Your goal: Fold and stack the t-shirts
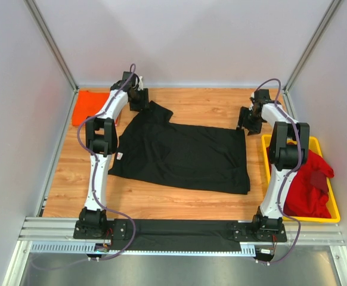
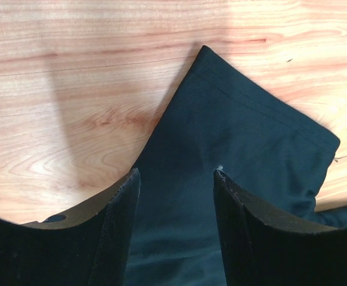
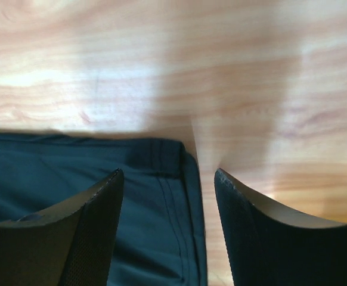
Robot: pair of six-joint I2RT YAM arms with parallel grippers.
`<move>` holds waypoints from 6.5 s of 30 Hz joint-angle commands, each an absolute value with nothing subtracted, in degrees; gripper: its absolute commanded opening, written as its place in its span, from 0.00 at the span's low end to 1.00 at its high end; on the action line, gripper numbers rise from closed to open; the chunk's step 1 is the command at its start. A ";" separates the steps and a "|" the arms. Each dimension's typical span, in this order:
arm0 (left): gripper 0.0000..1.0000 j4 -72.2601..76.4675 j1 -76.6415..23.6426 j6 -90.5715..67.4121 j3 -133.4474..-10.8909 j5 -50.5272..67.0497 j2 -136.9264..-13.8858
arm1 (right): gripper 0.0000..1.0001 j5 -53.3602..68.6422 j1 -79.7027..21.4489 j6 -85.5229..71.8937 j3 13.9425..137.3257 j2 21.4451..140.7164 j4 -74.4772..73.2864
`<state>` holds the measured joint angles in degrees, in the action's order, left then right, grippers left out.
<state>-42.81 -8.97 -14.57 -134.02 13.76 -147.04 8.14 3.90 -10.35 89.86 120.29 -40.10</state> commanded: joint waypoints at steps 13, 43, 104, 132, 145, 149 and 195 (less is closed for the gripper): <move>0.62 -39.20 -7.65 -11.78 -136.23 18.28 -147.65 | 0.37 8.61 4.04 -4.66 94.57 124.63 -40.08; 0.05 -29.98 -8.26 -19.25 -136.41 28.21 -150.12 | 0.07 8.97 5.01 -4.83 95.18 123.40 -39.20; 0.00 -29.00 -4.75 -9.84 -101.71 31.73 -114.18 | 0.00 0.27 5.01 -13.27 66.27 95.72 -13.18; 0.00 -35.94 -7.56 -8.88 -80.51 24.08 -97.12 | 0.00 -0.79 4.83 -18.54 46.23 77.26 -13.62; 0.00 -40.86 -8.00 -8.44 -74.88 24.17 -93.96 | 0.00 -1.14 4.75 -20.83 43.25 76.20 -16.35; 0.00 -44.56 -8.61 -6.77 -74.01 24.00 -92.99 | 0.00 -1.58 4.66 -20.92 42.98 75.94 -17.31; 0.37 -47.55 -10.37 -15.91 -80.24 23.91 -99.73 | 0.36 3.17 2.81 -23.91 55.55 83.14 -32.87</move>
<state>-48.75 -10.26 -13.15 -78.54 23.92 -94.96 1.80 3.01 -25.19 53.32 80.38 -32.64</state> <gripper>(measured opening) 0.369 0.361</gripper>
